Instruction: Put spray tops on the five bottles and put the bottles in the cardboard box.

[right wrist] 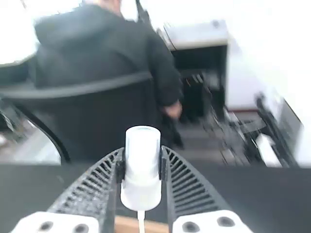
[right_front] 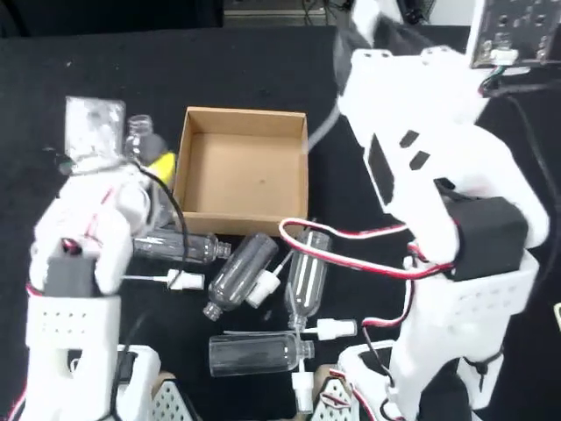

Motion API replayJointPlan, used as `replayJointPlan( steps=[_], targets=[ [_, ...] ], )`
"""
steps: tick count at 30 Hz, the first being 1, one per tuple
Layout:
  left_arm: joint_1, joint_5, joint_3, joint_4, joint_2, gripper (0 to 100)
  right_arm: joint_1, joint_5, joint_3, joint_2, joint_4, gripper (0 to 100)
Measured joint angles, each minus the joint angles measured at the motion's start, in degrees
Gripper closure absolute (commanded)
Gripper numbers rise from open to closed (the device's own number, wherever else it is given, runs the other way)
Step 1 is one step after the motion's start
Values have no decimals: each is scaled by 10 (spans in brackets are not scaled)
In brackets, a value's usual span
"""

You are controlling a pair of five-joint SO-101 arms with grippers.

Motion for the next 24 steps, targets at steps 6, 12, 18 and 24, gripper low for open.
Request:
replayJointPlan(
  steps=[6,12,18,24],
  targets=[
    [61,0,122,-64,-138,956,-43,0,17,0,-98,988],
    [129,0,231,-115,-276,956,-63,0,24,1,-118,987],
    [141,0,237,-107,-328,956,-149,62,24,1,-118,988],
    [143,0,254,-107,-330,956,-218,120,40,0,-152,988]
  ],
)
